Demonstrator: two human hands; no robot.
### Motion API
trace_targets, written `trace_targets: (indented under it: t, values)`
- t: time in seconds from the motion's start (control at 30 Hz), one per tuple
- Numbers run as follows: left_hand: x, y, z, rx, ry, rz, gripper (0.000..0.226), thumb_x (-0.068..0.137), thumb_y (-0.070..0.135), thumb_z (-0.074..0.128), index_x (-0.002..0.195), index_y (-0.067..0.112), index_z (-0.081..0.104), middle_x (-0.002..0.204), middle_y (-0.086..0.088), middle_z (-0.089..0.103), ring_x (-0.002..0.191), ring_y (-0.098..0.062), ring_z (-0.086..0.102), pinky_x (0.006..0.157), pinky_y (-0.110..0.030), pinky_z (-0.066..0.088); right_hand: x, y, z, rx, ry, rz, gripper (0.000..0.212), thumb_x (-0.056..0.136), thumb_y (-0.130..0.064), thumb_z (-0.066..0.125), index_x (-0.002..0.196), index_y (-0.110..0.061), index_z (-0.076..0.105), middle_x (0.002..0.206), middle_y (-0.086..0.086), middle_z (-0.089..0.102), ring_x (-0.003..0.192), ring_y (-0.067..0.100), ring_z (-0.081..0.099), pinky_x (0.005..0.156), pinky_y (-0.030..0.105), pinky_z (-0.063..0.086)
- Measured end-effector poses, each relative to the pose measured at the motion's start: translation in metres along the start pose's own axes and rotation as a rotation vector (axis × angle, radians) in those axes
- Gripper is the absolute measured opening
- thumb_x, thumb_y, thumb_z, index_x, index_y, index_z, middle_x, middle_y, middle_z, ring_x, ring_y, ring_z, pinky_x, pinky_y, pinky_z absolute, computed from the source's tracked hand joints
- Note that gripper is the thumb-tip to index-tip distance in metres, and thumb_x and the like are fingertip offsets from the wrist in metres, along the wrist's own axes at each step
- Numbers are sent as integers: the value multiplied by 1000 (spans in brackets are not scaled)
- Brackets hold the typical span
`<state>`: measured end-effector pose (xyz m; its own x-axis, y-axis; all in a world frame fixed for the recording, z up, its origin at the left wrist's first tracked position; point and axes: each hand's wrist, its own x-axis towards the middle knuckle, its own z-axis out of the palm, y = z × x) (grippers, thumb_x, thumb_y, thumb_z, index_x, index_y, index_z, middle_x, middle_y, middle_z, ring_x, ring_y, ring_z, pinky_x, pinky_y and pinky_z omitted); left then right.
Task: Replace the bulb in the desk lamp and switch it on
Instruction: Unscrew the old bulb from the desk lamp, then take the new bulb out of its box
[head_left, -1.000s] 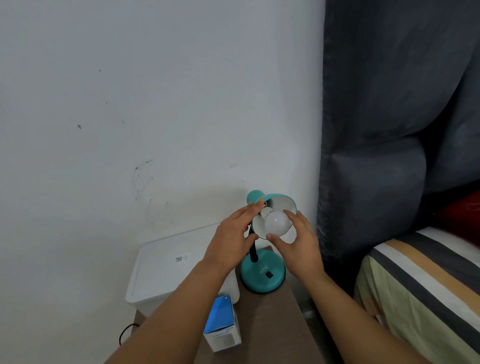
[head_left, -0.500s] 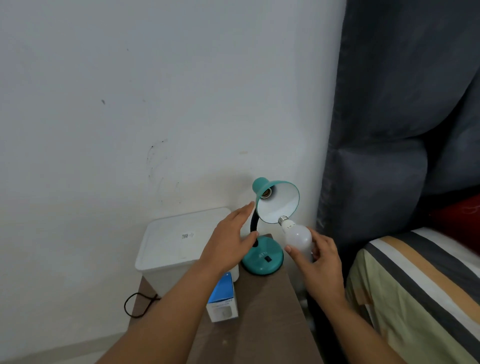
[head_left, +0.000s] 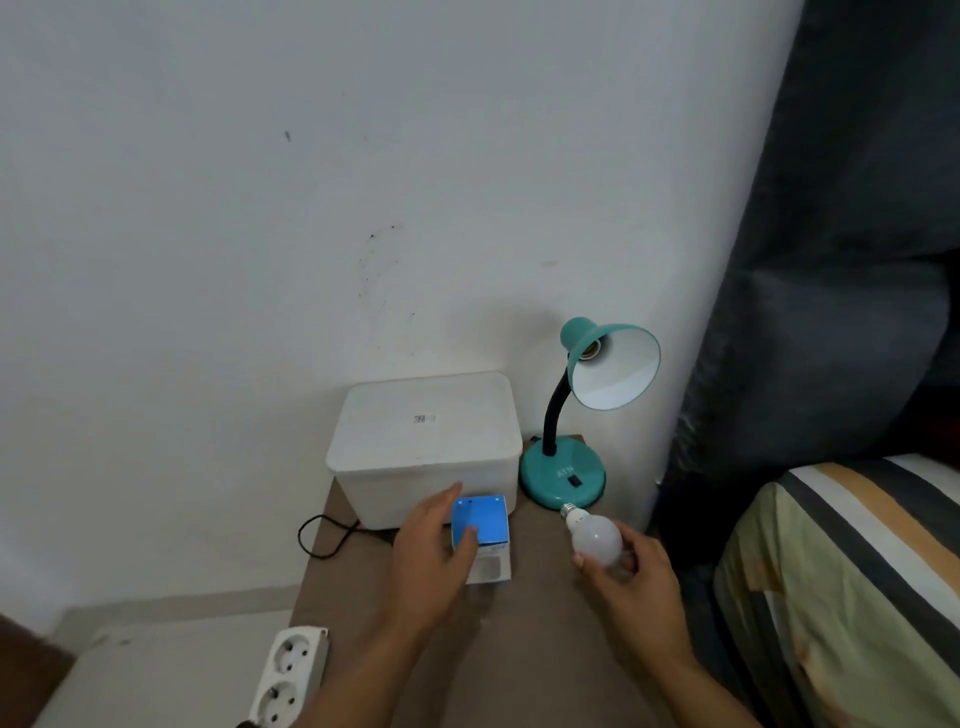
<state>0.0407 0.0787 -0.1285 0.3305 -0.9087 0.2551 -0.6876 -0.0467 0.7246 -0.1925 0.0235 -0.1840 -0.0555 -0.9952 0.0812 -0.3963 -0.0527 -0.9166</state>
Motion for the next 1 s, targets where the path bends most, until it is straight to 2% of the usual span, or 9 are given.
trace_targets:
  t: [0.13, 0.2, 0.3, 0.37, 0.47, 0.53, 0.63, 0.8, 1.0]
  values:
    - [-21, -22, 14, -141, -15, -164, 55, 87, 18, 71, 125, 50, 48, 126, 31, 51, 126, -6, 52, 102, -26, 41, -2, 10, 12, -21, -46, 58, 59, 68, -46, 83, 118, -38, 53, 105, -15, 49, 97, 6, 54, 87, 32, 49]
    - [-27, -29, 24, -222, -60, -221, 66, 80, 16, 75, 125, 57, 49, 127, 34, 55, 124, -3, 55, 104, -34, 46, 1, 13, 17, -46, -43, 48, 57, 66, -49, 82, 112, -46, 49, 106, -15, 50, 101, 11, 56, 91, 39, 51]
    - [-27, -36, 40, -318, -113, -303, 71, 70, 16, 79, 128, 49, 55, 123, 21, 67, 115, -1, 63, 98, -40, 54, 10, 19, 28, -87, -46, 77, 62, 64, -58, 80, 117, -43, 51, 119, -11, 53, 111, 15, 55, 97, 45, 49]
    - [-24, -42, 47, -322, -117, -361, 70, 63, 25, 83, 121, 52, 56, 118, 24, 68, 108, 5, 64, 95, -37, 56, 17, 24, 36, -100, -58, 82, 66, 64, -61, 78, 121, -39, 53, 124, -9, 53, 113, 15, 54, 100, 47, 48]
    - [-21, -50, 55, -324, -105, -378, 67, 60, 27, 89, 114, 49, 57, 115, 21, 69, 101, 9, 64, 89, -26, 56, 24, 21, 42, -86, -85, 59, 60, 70, -49, 81, 122, -35, 55, 124, -8, 53, 109, 11, 55, 100, 42, 48]
    - [-20, -52, 60, -315, -92, -360, 69, 60, 27, 91, 117, 47, 57, 115, 22, 68, 102, 8, 65, 87, -24, 55, 28, 19, 44, -99, -102, 55, 59, 73, -44, 81, 124, -31, 55, 126, -7, 53, 109, 11, 53, 99, 39, 49]
    - [-18, -58, 67, -276, -43, -324, 72, 58, 33, 91, 120, 45, 58, 115, 22, 68, 105, 2, 65, 90, -32, 57, 30, 22, 47, -125, -120, 51, 59, 74, -46, 79, 126, -32, 54, 124, -11, 51, 111, 9, 51, 99, 42, 48]
    - [-16, -65, 79, -175, 51, -286, 67, 52, 43, 92, 111, 39, 62, 106, 21, 68, 100, -2, 65, 84, -37, 57, 33, 27, 51, -189, -127, 63, 61, 73, -54, 76, 127, -38, 52, 129, -10, 54, 118, 10, 46, 105, 44, 42]
    - [-17, -64, 86, -130, 139, -268, 62, 60, 49, 85, 115, 38, 60, 107, 23, 63, 104, -4, 60, 87, -38, 55, 33, 27, 52, -252, -128, 57, 69, 70, -56, 76, 131, -36, 50, 130, -11, 55, 117, 7, 45, 106, 42, 41]
